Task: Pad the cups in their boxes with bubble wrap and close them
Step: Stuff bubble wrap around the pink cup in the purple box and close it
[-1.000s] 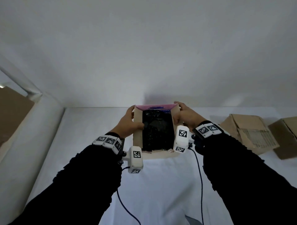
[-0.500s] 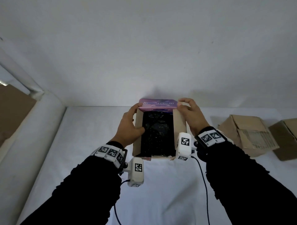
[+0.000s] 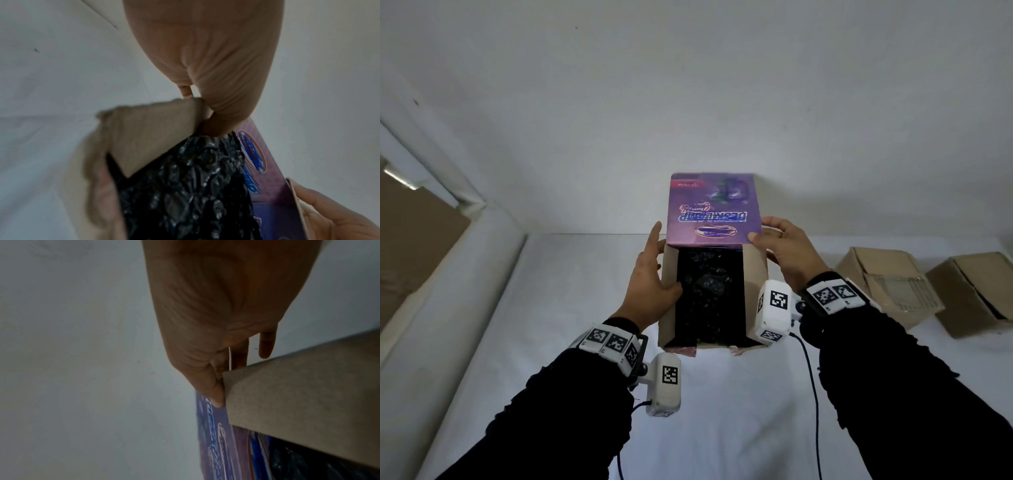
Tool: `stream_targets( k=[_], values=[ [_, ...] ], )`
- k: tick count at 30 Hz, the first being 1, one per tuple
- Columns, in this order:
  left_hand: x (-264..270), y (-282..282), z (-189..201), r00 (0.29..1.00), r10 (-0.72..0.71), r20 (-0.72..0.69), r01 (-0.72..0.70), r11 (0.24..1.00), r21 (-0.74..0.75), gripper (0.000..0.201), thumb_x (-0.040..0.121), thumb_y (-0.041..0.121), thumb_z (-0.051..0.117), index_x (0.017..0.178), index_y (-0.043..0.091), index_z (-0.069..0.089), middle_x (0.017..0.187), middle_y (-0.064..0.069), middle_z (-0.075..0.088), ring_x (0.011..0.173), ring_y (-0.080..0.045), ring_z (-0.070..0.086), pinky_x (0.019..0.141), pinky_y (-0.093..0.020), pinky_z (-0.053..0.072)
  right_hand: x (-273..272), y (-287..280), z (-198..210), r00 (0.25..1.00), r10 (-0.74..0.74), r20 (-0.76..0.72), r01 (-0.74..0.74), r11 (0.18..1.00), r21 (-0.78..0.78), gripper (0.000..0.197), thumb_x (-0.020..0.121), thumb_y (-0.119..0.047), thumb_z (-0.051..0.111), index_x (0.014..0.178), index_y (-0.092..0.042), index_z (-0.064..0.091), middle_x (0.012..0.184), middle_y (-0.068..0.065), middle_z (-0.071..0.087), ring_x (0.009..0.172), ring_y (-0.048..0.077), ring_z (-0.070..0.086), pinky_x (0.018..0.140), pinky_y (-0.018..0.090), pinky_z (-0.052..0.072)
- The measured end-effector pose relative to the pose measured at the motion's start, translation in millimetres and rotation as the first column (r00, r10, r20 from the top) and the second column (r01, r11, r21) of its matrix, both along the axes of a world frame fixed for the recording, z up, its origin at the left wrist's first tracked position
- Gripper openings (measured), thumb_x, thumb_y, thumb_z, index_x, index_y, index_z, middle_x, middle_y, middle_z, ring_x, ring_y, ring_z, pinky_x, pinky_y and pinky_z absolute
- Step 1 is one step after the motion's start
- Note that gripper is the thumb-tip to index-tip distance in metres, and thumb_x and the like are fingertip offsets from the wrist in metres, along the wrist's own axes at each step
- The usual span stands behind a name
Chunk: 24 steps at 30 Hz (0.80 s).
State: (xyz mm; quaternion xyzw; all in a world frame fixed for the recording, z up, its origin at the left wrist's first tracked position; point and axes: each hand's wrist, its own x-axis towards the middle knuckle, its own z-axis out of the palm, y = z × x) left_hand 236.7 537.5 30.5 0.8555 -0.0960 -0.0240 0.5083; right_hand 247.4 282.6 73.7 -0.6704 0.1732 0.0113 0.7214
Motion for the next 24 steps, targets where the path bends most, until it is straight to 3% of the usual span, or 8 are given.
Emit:
stream_targets(
  k=[3,5,8,10,14,17,20,24],
  values=[
    [-2,-6,3,0.999,-0.020,0.047,0.022,0.999,-0.033,0.087,0.071,0.005,0.064,0.146,0.033,0.030,0.125,0.011,0.056,0.112,-0.018,0.056,0.095,-0.046,0.050,-6,3,7,0.998,0.001,0.069,-0.001,1.000,0.005,0.030,0.085,0.007,0.062,0.104,-0.015,0.053,0.094,0.005,0.073,0.075,0.010,0.068,0.066,0.020,0.050],
    [-2,-9,4,0.999,-0.006,0.044,0.007,1.000,-0.011,0.081,0.074,-0.002,0.062,0.145,0.025,0.034,0.126,0.009,0.053,0.114,-0.016,0.053,0.098,-0.041,0.048,-9,3,9,0.990,0.019,0.138,-0.009,0.997,-0.071,0.027,0.086,0.012,0.058,0.102,-0.009,0.055,0.084,0.000,0.073,0.071,0.005,0.066,0.064,0.014,0.049],
    [0,-8,-3,0.999,0.039,0.000,-0.039,0.998,0.045,0.078,0.077,-0.003,0.063,0.146,0.018,0.032,0.133,-0.006,0.051,0.122,-0.026,0.051,0.099,-0.032,0.041,-14,2,6,0.971,0.131,0.200,-0.061,0.945,-0.320,0.020,0.083,0.014,0.059,0.096,0.001,0.065,0.091,-0.001,0.068,0.085,0.012,0.061,0.080,0.026,0.046],
    [-2,-2,-8,0.996,0.079,-0.047,-0.076,0.995,0.062,0.079,0.080,0.000,0.066,0.149,0.014,0.028,0.134,-0.014,0.047,0.119,-0.028,0.051,0.096,-0.030,0.040,-21,1,0,0.965,0.197,0.173,-0.099,0.884,-0.456,0.027,0.084,0.009,0.061,0.090,-0.015,0.071,0.093,-0.008,0.065,0.089,0.016,0.058,0.081,0.029,0.044],
    [-15,8,-14,0.991,0.105,-0.086,-0.098,0.992,0.086,0.084,0.082,-0.001,0.067,0.151,0.021,0.025,0.134,-0.012,0.037,0.088,-0.013,0.056,0.082,-0.022,0.044,-43,2,-5,0.967,0.232,0.108,-0.174,0.905,-0.387,0.029,0.093,-0.001,0.050,0.104,-0.017,0.072,0.084,0.004,0.063,0.076,0.017,0.055,0.069,0.026,0.043],
    [-27,9,-15,0.984,0.147,-0.098,-0.143,0.988,0.050,0.077,0.083,0.005,0.068,0.147,0.025,0.032,0.128,-0.006,0.039,0.084,-0.008,0.058,0.078,-0.024,0.048,-55,8,2,0.987,0.160,0.016,-0.152,0.961,-0.231,0.031,0.094,-0.008,0.044,0.106,-0.017,0.071,0.090,0.004,0.067,0.073,0.015,0.056,0.066,0.026,0.043],
    [-43,9,-18,0.978,0.181,-0.107,-0.185,0.983,-0.022,0.069,0.083,0.012,0.069,0.142,0.026,0.037,0.127,-0.001,0.044,0.089,-0.008,0.060,0.077,-0.031,0.055,-66,13,5,0.986,0.162,-0.030,-0.165,0.973,-0.162,0.021,0.090,-0.029,0.063,0.110,-0.024,0.066,0.093,0.002,0.069,0.080,0.018,0.063,0.069,0.027,0.046],
    [-69,9,-21,0.974,0.215,-0.073,-0.222,0.969,-0.111,0.049,0.087,0.015,0.066,0.131,0.024,0.046,0.126,0.003,0.049,0.101,-0.005,0.060,0.075,-0.018,0.049,-83,13,6,0.941,0.322,-0.105,-0.338,0.906,-0.254,0.072,0.069,-0.026,0.087,0.129,-0.032,0.046,0.102,0.008,0.071,0.086,0.017,0.071,0.066,0.020,0.053]
  ],
)
